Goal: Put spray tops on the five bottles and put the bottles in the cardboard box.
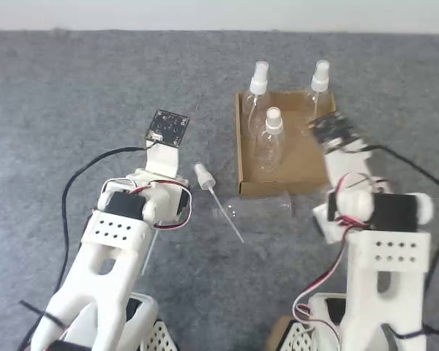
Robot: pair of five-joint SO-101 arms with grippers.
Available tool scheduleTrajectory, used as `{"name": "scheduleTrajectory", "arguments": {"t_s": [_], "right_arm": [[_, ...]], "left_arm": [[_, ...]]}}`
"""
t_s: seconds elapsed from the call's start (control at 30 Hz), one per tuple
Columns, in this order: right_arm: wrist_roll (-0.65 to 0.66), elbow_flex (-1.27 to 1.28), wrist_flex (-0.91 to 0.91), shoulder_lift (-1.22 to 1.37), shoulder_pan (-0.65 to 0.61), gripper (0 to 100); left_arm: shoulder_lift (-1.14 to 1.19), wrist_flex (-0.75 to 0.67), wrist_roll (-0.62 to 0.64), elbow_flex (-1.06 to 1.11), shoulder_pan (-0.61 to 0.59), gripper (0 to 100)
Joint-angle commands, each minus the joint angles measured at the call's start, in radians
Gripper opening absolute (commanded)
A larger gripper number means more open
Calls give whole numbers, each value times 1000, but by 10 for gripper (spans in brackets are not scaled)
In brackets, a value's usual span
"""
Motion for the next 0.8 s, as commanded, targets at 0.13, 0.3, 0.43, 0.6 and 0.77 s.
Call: {"name": "scheduleTrajectory", "arguments": {"t_s": [0.13,0.3,0.43,0.6,0.77], "right_arm": [[-158,158,-211,-41,-255,6],[-160,175,-315,-39,-381,6],[-166,184,-407,-35,-466,6],[-219,250,-575,-31,-599,6],[-275,327,-823,-27,-673,6]], "left_arm": [[-43,-18,3,-65,-61,13],[-43,89,3,-257,-167,13],[-43,206,6,-435,-173,13],[-43,305,61,-630,-180,13],[-44,305,141,-722,-180,13]]}}
